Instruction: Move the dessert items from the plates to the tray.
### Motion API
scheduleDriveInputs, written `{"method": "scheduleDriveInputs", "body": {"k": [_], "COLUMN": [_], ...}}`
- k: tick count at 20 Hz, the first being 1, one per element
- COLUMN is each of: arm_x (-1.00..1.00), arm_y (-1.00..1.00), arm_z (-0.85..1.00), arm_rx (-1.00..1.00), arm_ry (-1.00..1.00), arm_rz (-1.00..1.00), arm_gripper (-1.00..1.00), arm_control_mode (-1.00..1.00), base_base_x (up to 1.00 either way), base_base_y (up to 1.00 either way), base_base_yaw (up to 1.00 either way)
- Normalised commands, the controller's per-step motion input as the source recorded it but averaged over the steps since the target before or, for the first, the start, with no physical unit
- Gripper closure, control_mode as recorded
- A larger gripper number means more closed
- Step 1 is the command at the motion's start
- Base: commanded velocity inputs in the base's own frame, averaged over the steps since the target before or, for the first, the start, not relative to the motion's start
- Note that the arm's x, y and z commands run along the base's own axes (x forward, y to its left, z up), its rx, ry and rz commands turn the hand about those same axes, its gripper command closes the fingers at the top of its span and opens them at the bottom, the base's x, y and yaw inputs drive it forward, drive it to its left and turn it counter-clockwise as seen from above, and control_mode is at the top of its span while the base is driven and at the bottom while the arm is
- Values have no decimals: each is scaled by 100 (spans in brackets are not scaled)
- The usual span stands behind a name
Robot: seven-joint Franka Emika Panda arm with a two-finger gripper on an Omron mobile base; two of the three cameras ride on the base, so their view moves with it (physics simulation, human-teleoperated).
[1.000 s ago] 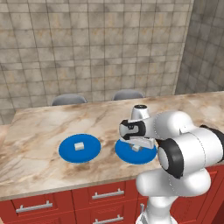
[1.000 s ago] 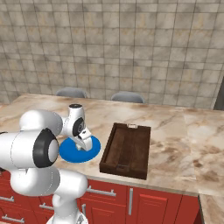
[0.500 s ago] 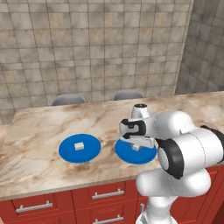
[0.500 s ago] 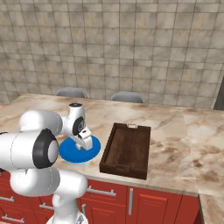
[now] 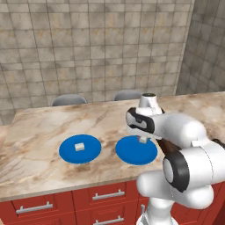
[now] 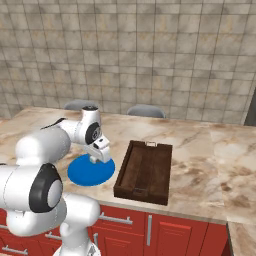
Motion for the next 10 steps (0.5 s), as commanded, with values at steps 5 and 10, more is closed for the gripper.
{"method": "scheduleDriveInputs", "body": {"k": [5,10], "arm_x": [-15,-14], "arm_y": [-72,-94], "arm_z": [18,-2], "arm_rx": [0,0], "arm_ry": [1,7], "arm_rz": [6,7], "arm_gripper": [100,100], "arm_control_mode": [-100,-100], "base_base_x": [0,0], "base_base_y": [0,0], "base_base_yaw": [0,0]}}
